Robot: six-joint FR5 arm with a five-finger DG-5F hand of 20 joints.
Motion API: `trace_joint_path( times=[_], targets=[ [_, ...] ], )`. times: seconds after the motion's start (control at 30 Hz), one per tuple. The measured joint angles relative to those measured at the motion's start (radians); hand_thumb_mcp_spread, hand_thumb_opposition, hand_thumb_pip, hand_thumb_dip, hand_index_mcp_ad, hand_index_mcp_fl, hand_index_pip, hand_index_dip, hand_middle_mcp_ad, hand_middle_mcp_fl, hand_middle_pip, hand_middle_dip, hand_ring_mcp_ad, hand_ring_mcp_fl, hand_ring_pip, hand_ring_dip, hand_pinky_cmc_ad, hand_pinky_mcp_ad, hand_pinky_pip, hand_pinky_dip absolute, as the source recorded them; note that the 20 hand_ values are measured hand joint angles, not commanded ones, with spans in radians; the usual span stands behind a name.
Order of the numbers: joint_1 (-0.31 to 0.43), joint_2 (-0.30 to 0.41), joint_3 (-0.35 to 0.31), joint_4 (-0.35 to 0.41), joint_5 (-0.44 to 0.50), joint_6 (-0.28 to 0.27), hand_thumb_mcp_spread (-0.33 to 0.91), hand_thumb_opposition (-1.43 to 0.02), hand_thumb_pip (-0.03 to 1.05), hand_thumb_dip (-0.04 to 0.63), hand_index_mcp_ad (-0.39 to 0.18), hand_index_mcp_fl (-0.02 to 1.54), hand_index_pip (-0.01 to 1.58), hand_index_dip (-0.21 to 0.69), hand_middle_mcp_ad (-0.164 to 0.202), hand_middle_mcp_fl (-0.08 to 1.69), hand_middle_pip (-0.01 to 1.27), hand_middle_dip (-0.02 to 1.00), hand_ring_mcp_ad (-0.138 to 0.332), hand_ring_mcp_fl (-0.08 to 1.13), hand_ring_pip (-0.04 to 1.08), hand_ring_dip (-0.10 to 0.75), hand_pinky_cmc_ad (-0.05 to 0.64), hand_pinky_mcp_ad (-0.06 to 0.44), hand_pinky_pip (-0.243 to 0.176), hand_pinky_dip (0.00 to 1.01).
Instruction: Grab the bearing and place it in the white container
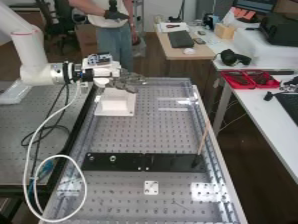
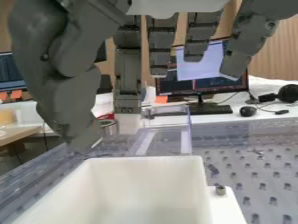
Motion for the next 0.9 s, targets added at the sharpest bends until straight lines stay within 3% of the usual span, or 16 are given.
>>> trace_joint_path(
  times=[0.4,0.53,0.67,0.9],
  targets=[
    [-0.012,-0.007,-0.015,-0.041,-0.018,0.026,0.34,-0.87,0.62,0.29,-0.04,0.38,1.46,0.031,0.044,0.13,0.13,0.16,0.129,0.0,0.1,0.075,0.346,0.293,-0.042,0.31],
    [-0.015,-0.001,-0.01,-0.087,-0.017,0.028,0.35,-0.87,0.68,0.291,-0.063,0.25,1.46,0.035,0.042,0.12,0.13,0.16,0.129,0.0,0.1,0.075,0.349,0.297,-0.042,0.31],
    [-0.029,0.011,-0.002,-0.126,-0.031,0.036,0.32,-0.85,0.73,0.283,-0.101,0.05,1.24,0.0,0.042,0.05,0.13,0.16,0.133,0.0,0.09,0.075,0.346,0.297,-0.051,0.34],
    [-0.06,0.036,0.0,-0.145,-0.067,0.057,0.21,-0.76,0.73,0.223,-0.101,0.01,0.86,-0.026,0.042,-0.01,0.13,0.17,0.133,0.0,0.09,0.075,0.349,0.293,-0.075,0.38]
  ],
)
